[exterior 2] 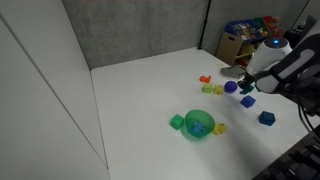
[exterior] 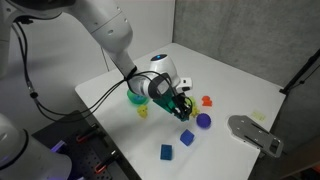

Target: Remove the dark green toy from the bowl and put it on the blue block at the back

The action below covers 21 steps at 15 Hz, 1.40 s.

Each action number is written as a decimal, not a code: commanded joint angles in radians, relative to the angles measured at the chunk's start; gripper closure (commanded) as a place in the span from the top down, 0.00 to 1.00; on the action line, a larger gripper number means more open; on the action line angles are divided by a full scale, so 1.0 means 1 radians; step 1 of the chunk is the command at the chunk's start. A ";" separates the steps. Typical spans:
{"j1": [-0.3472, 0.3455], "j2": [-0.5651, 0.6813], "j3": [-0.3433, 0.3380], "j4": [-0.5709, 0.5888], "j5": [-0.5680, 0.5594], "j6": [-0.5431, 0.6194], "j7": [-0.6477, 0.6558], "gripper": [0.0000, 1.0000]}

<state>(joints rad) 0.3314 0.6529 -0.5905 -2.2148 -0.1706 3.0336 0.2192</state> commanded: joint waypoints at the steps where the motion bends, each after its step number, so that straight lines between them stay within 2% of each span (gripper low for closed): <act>1: -0.061 0.060 0.006 0.046 0.049 0.017 0.025 0.11; 7: -0.126 0.120 0.015 0.086 0.117 0.026 0.018 0.11; 21: -0.158 0.158 0.067 0.070 0.193 0.137 -0.015 0.10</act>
<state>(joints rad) 0.1973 0.8124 -0.5429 -2.1464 0.0029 3.1367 0.2251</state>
